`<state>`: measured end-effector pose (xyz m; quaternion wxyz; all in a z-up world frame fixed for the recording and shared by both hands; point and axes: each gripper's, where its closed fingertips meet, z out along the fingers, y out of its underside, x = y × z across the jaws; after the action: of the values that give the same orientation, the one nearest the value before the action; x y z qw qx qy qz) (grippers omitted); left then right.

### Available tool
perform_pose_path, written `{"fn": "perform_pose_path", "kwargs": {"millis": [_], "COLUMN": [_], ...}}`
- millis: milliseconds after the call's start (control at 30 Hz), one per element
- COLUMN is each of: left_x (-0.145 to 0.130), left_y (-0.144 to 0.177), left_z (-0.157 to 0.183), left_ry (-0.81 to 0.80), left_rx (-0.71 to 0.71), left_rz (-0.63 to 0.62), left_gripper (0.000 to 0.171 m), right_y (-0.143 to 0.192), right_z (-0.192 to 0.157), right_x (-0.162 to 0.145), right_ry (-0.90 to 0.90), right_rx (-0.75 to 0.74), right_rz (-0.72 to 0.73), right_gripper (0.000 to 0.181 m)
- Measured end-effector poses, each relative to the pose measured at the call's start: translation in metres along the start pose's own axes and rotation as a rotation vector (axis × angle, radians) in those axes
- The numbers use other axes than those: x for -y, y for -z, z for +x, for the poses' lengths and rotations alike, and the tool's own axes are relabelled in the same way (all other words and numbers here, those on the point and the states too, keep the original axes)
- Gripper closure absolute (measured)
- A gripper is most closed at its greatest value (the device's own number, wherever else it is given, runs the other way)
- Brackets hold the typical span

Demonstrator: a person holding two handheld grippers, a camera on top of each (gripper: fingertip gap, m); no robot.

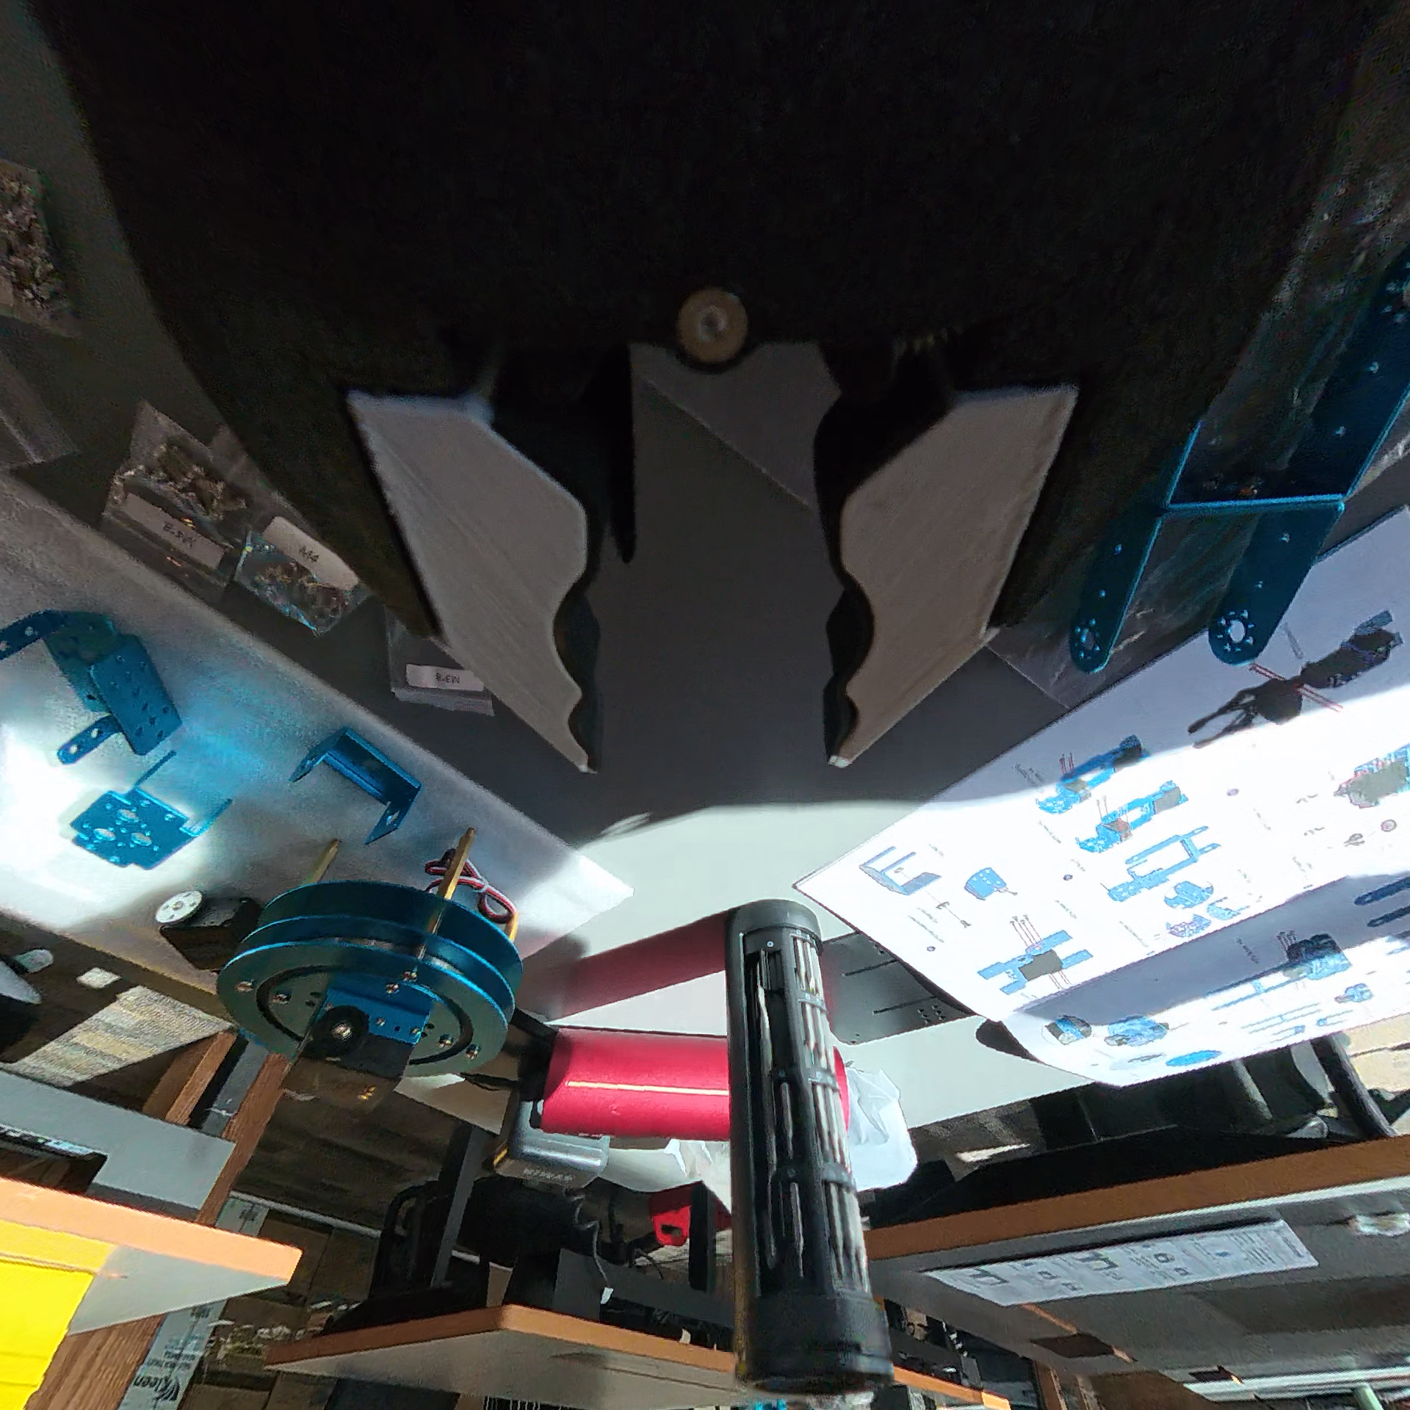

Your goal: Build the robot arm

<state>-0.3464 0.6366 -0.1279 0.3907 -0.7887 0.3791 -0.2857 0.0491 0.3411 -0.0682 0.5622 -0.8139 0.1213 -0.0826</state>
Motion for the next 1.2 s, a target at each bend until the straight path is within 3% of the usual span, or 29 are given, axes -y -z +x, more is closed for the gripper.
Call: {"fn": "perform_pose_path", "kwargs": {"millis": [200, 400, 533, 700, 933, 1200], "left_x": [0.015, 0.033, 0.030, 0.024, 0.038, 0.042], "left_y": [-0.005, -0.015, -0.023, -0.018, -0.012, -0.036], "left_z": [-0.011, -0.021, -0.022, -0.041, -0.053, -0.047], "left_ry": [-0.043, -0.011, 0.007, -0.027, -0.027, -0.062], "left_rx": [0.036, 0.044, 0.010, 0.097, 0.111, 0.065], "left_rz": [-0.014, -0.019, -0.050, -0.065, -0.034, -0.052], "left_gripper": [0.114, 0.114, 0.115, 0.115, 0.115, 0.115], "right_y": [-0.017, -0.030, -0.033, -0.034, -0.038, -0.040], "right_z": [0.002, 0.004, 0.009, 0.011, 0.007, 0.010], "right_x": [0.022, 0.017, 0.016, 0.022, 0.025, 0.021], "right_ry": [-0.043, 0.007, 0.003, 0.007, 0.015, 0.043], "right_rx": [0.030, 0.004, -0.008, -0.025, -0.025, -0.053], "right_rz": [0.028, -0.001, -0.002, 0.007, -0.001, -0.019], "right_gripper": [0.125, 0.131, 0.134, 0.135, 0.131, 0.134]}}
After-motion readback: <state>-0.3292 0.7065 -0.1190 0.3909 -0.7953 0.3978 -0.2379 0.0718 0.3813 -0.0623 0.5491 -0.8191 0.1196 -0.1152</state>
